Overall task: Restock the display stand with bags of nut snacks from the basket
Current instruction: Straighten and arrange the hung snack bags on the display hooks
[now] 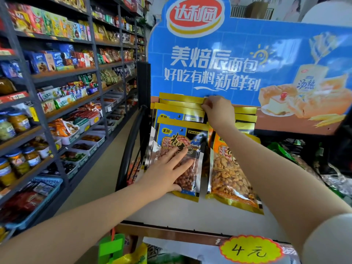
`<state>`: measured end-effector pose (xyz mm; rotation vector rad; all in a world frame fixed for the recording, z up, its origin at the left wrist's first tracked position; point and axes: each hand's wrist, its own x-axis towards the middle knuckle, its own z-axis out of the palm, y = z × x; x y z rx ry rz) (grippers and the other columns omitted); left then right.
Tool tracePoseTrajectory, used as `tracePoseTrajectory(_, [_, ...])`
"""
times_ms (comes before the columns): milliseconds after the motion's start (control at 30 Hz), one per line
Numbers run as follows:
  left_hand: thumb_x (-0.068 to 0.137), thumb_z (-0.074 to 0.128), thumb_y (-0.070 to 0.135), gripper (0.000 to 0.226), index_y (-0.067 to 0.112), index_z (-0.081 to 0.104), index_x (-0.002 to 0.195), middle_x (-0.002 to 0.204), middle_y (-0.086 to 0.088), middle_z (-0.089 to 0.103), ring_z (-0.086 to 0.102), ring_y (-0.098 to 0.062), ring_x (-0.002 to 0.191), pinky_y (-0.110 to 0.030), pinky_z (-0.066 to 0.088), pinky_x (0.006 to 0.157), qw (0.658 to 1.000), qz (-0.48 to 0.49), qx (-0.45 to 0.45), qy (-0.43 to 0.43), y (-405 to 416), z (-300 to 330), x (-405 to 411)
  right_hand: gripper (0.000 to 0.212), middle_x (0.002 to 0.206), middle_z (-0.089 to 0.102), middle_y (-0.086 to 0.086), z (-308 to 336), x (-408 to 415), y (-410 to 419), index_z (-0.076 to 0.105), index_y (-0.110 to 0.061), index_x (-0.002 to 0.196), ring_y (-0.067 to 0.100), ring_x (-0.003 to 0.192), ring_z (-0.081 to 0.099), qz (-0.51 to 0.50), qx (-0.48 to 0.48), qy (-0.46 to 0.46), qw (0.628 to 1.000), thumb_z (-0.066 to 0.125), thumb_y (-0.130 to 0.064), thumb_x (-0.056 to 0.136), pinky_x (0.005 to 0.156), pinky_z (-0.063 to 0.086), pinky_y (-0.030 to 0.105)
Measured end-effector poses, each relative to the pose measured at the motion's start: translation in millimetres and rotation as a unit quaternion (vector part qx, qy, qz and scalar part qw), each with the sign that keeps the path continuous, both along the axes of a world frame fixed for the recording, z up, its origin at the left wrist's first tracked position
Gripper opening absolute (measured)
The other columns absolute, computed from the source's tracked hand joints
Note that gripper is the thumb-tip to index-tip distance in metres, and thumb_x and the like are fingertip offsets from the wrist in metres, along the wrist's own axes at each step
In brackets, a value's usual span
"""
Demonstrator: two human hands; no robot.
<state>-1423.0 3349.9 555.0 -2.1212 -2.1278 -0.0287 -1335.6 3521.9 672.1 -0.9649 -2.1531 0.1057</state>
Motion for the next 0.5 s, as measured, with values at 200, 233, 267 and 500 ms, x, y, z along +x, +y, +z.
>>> tracePoseTrajectory(200, [0.086,0.048,0.049,0.082,0.03,-0.005,0.145,0.139,0.006,-0.035,-0.015,-0.021,0.142,-0.045,0.008,0.115,1.0,-0.002,-0.009,-0.005,-10,7,2,0.029,0.121,0.06,0.013,2,30,-7,0.056,-0.01,0.121,0.033,0.103,0.059,0.063,-0.005,-0.021,0.998,0.047,-0.013,0.093,0.079,0.046,0.035])
tracePoseTrajectory(233, [0.086,0.048,0.051,0.082,0.028,-0.005,0.145,0.14,0.005,-0.035,-0.015,-0.021,0.142,-0.044,0.005,0.114,1.0,0.0,-0.007,-0.005,-13,8,3,0.031,0.122,0.059,0.012,-1,41,-12,0.053,-0.01,0.124,0.033,0.102,0.059,0.071,-0.008,-0.02,0.997,0.047,-0.012,0.093,0.077,0.045,0.035])
tracePoseTrajectory(267, [0.085,0.048,0.052,0.083,0.026,-0.003,0.145,0.143,0.005,-0.034,-0.014,-0.021,0.142,-0.043,0.003,0.114,1.0,0.0,-0.004,-0.005,-15,9,4,0.031,0.121,0.06,0.012,-4,54,-16,0.052,-0.009,0.123,0.033,0.1,0.06,0.084,-0.009,-0.027,0.996,0.048,-0.012,0.093,0.076,0.044,0.035])
tracePoseTrajectory(500, [0.085,0.056,0.043,0.064,0.013,0.036,0.138,0.154,-0.012,0.014,0.018,-0.031,0.141,-0.047,0.018,0.111,0.983,-0.131,0.126,-0.035,-6,23,51,0.021,0.094,0.063,0.009,-8,171,-23,0.062,-0.003,0.105,0.024,0.087,0.058,0.045,-0.04,-0.042,0.997,0.052,-0.016,0.093,0.067,0.03,0.022])
